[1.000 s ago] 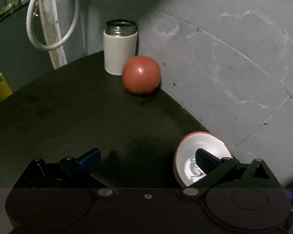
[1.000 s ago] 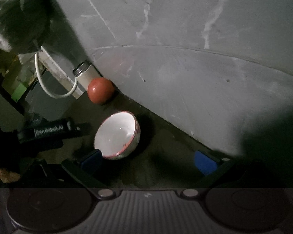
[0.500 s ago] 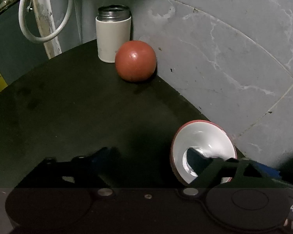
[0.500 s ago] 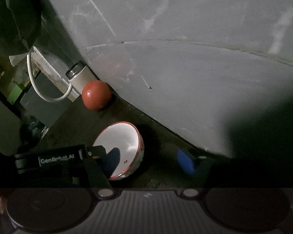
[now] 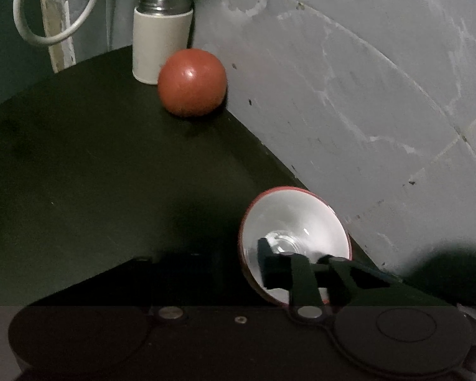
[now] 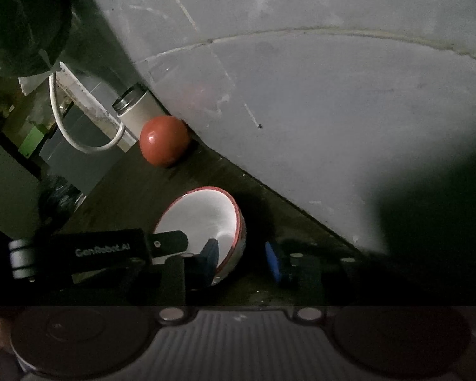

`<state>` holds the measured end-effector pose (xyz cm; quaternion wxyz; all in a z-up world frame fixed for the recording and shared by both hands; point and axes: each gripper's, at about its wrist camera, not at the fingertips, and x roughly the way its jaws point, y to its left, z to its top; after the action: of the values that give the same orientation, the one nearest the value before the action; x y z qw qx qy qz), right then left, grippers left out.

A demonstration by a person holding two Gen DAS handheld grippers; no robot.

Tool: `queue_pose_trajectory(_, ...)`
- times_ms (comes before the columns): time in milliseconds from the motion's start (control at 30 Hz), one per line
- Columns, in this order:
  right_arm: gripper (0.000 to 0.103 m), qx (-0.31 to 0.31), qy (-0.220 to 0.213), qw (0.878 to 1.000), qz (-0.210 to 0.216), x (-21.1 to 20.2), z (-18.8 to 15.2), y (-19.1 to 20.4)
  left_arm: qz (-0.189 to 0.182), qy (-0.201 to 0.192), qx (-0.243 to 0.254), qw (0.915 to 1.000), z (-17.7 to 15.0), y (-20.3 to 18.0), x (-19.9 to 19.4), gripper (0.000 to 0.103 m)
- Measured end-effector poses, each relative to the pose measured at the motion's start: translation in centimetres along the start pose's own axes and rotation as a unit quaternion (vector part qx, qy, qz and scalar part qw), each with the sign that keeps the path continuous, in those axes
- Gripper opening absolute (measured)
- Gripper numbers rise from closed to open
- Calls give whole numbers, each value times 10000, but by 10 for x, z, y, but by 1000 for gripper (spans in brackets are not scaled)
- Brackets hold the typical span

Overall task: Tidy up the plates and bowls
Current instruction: 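Close both grippers on the rim of the remaining white bowl, then carry the white bowl with both grippers and lower it into the stacked bowls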

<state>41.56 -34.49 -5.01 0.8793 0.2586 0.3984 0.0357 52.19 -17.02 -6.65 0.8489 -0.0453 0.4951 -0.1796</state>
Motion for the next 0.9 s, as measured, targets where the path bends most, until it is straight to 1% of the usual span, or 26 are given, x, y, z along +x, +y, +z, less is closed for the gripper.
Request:
queue_pose_trajectory(33, 35, 14, 20, 10000, 19, 1, 0, -1, -37, 24, -17, 10000, -1, 0, 1, 15)
queue_pose_trajectory(67, 35, 24, 38, 10000, 37, 2, 0, -1, -83, 34, -41, 10000, -2, 0, 1, 14)
queue_pose_trajectory(233, 35, -54, 81, 10000, 21, 3, 1, 0, -137, 23, -86, 9999, -4, 1, 1, 14)
queue_pose_trajectory(267, 33, -96, 72, 9999, 9, 3, 1, 2, -163, 22, -99, 9998, -5, 2, 1, 14)
queue_pose_trajectory(333, 25, -186, 66, 9998, 46, 2, 0, 4, -187, 24, -127, 9997, -8, 3, -1, 14)
queue_pose_trajectory(367, 23, -230, 65, 9997, 66, 1, -1, 5, -192, 25, -143, 9997, -9, 3, -1, 14)
queue_pose_trajectory(500, 20, -299, 102, 9995, 92, -3, -4, 7, -250, -41, -185, 9995, -15, 4, -10, 13)
queue_pose_trajectory(567, 20, -292, 67, 9995, 138, -8, -6, 6, -279, -115, -166, 9994, -18, 1, -19, 13)
queue_pose_trajectory(700, 20, -468, -66, 9987, 182, -28, -10, 10, -398, -314, -215, 9985, -26, -4, -43, 13)
queue_pose_trajectory(900, 20, -640, -253, 9968, 412, -69, -15, 12, -517, -541, -274, 9968, -43, -18, -81, 13)
